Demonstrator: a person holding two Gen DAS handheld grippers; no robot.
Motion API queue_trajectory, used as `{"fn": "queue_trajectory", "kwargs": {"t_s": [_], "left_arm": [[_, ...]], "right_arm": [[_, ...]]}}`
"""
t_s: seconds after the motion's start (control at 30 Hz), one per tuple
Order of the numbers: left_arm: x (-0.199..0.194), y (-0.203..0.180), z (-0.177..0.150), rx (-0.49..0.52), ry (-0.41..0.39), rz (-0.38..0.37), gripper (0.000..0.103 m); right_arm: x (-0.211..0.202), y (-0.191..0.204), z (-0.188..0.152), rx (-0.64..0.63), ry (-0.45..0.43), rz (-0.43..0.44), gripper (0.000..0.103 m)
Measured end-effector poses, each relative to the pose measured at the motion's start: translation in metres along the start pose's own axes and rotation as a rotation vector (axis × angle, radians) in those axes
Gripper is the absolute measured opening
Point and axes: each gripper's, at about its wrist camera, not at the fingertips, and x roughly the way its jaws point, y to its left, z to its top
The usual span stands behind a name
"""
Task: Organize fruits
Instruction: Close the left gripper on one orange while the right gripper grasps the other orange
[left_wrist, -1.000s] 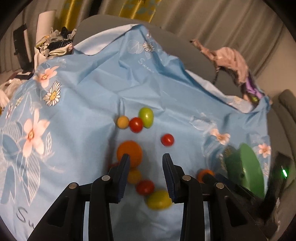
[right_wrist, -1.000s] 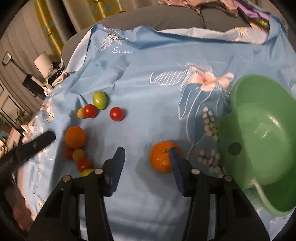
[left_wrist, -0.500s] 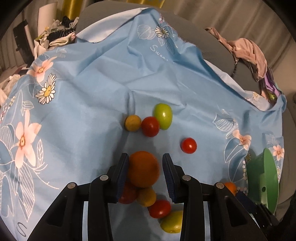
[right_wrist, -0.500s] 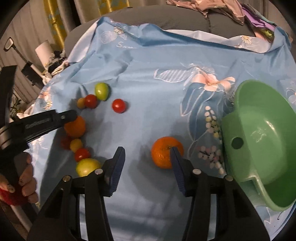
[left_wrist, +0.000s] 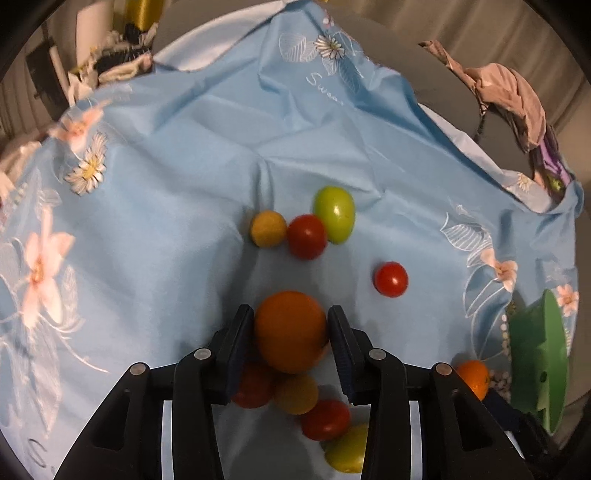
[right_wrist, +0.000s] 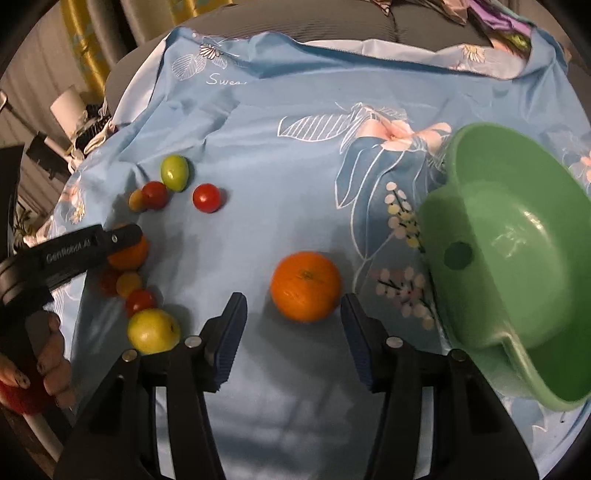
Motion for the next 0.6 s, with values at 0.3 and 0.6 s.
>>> {"fn": "queue_trajectory", "kwargs": {"t_s": [0.3,0.6], "left_arm": [[0.003,0.005,-0.001,-0.023,-0.036,-0.021,0.04],[-0.002,0.005,-0.005,-0.034,-0.038,-0.012,0.04]], "right_arm": [[0.02,-0.001,0.007,0.022,0.013,-0.019,0.054],[0.018,-0.004,0.007,0.024,-0.012,-0.002,0.042]]}}
